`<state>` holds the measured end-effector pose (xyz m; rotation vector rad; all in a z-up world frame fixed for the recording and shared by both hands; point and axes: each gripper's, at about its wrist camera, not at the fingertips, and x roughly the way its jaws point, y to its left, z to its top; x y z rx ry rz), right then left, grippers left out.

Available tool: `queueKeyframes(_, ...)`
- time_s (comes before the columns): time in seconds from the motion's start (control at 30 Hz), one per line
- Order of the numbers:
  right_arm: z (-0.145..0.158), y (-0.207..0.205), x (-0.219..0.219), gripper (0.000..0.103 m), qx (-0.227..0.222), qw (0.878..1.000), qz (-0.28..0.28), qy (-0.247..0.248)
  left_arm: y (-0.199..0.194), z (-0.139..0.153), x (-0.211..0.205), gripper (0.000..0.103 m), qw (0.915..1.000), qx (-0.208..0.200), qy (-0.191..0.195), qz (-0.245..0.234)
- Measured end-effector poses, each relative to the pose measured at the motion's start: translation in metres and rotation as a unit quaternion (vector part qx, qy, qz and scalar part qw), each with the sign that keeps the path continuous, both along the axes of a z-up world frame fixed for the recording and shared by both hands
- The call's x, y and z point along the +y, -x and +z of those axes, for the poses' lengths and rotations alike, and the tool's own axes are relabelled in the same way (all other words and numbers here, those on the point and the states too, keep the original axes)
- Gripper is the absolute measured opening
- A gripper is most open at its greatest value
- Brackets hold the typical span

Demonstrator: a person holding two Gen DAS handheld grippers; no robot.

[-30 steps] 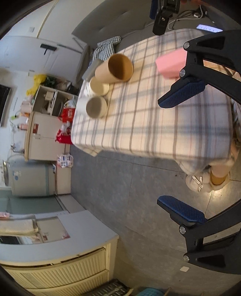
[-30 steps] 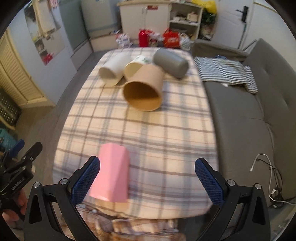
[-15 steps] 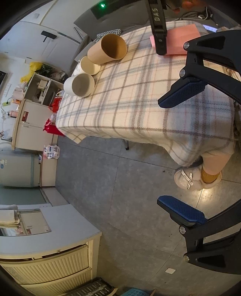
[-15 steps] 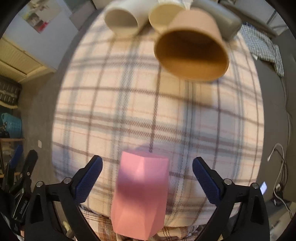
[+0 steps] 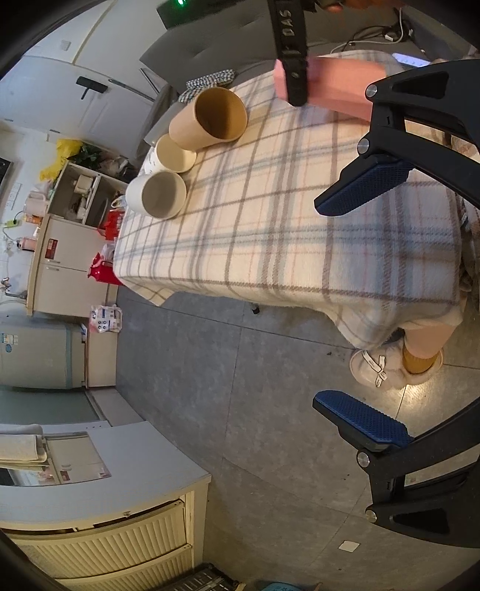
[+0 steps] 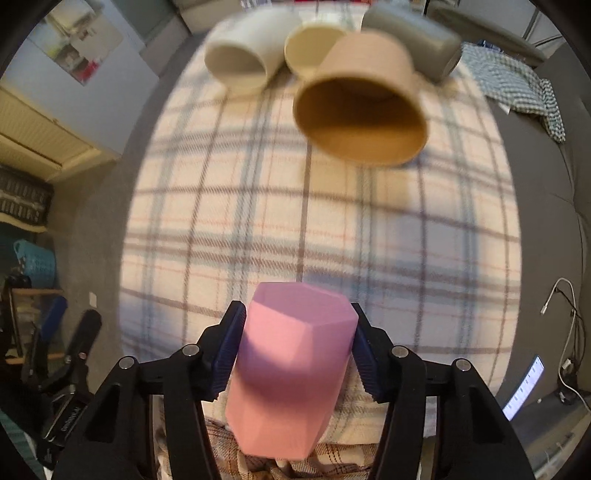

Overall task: Flip cup upside down
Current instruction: 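Grasp the pink cup's base with the right gripper while the left gripper releases it, then rotate the pink cup upright with the right gripper and lower it onto the table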

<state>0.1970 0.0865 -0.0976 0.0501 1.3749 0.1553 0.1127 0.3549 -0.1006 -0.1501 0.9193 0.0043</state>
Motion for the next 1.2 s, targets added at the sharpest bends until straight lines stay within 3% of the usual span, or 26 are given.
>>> queueKeyframes(0.13, 0.028, 0.014, -0.001, 0.055, -0.088, 0.996, 0.017, 0.017, 0.004, 0.005, -0.007, 0.098, 1.0000, -0.005, -0.003, -0.001)
queueKeyframes(0.27, 0.047, 0.030, -0.001, 0.055, -0.193, 0.979, 0.047, 0.052, 0.005, 0.006, -0.019, 0.098, 0.9999, -0.004, -0.007, -0.008)
queueKeyframes(0.57, 0.041, 0.031, -0.018, 0.055, -0.293, 0.955, 0.029, 0.039, 0.003, 0.001, -0.047, 0.098, 0.9991, 0.005, -0.029, -0.030)
queueKeyframes(0.77, 0.029, 0.014, -0.016, 0.055, -0.318, 0.946, 0.045, 0.037, -0.003, -0.003, -0.058, 0.098, 0.9988, 0.013, -0.030, -0.037)
queueKeyframes(0.97, 0.011, 0.015, -0.020, 0.055, -0.294, 0.954, 0.049, 0.034, -0.004, -0.003, -0.067, 0.098, 0.9981, 0.014, -0.038, -0.046)
queueKeyframes(1.2, 0.014, 0.035, -0.025, 0.055, -0.297, 0.953, 0.053, 0.031, -0.002, -0.003, -0.071, 0.098, 0.9981, 0.018, -0.036, -0.045)
